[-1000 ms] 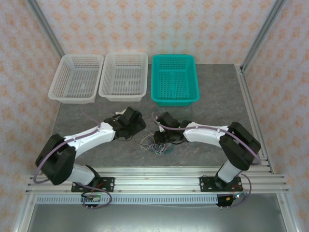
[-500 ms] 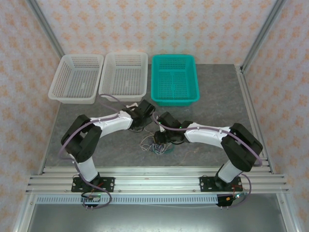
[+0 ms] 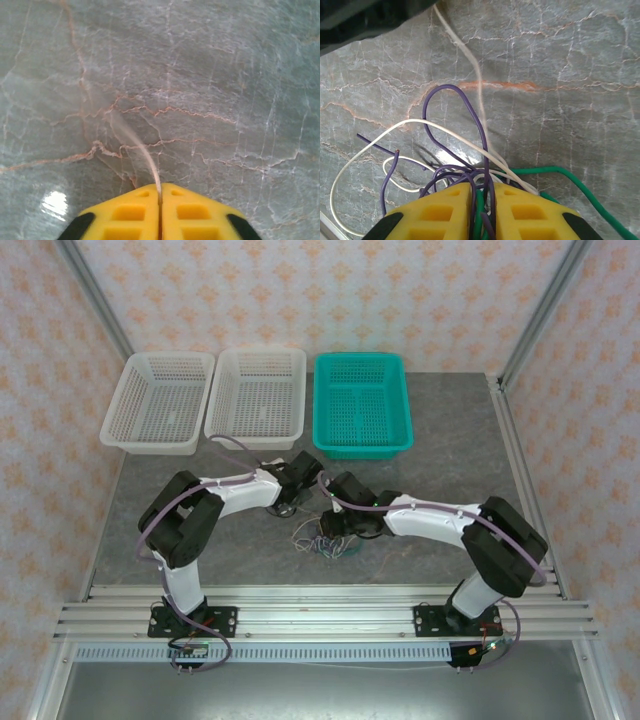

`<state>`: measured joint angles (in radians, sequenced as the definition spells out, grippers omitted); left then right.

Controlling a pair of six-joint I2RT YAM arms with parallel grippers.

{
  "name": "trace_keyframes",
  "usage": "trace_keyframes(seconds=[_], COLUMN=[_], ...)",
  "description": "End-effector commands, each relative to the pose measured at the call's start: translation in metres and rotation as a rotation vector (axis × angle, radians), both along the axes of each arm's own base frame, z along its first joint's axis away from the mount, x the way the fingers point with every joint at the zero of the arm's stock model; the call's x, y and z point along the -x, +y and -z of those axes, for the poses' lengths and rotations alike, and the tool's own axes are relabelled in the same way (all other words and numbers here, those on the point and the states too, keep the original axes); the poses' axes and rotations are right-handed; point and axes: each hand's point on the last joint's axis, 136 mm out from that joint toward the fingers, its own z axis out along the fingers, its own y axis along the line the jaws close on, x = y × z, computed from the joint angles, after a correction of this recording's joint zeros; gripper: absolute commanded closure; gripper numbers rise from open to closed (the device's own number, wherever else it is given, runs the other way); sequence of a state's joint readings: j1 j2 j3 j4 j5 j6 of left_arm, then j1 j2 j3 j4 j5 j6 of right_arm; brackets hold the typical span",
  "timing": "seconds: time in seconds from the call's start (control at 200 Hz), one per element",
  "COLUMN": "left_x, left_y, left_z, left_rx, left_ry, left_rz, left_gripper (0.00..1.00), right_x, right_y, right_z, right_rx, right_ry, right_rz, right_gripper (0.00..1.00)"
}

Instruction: Untangle the cables

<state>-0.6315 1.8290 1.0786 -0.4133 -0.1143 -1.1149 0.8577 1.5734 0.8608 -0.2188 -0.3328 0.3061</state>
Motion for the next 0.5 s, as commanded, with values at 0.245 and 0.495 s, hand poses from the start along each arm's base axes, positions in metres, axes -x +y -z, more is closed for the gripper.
trace_keyframes(seconds=[0.245, 0.495], left_x=[0.0, 0.016], left_y=[0.031, 0.085], left_z=[-0.104, -0.192], left_rx=[-0.062, -0.025], left_ry=[-0.18, -0.336], left_rz=[0.042, -0.023], left_gripper=[1.0, 1.0], right_x=[-0.017, -0.021], right_y=[-0.055, -0.114], right_z=[-0.009, 0.008], right_rx=[0.058, 0.076], right_ry=[-0.154, -0.121], right_rz=[0.264, 0.521], right_gripper=[0.89, 0.92])
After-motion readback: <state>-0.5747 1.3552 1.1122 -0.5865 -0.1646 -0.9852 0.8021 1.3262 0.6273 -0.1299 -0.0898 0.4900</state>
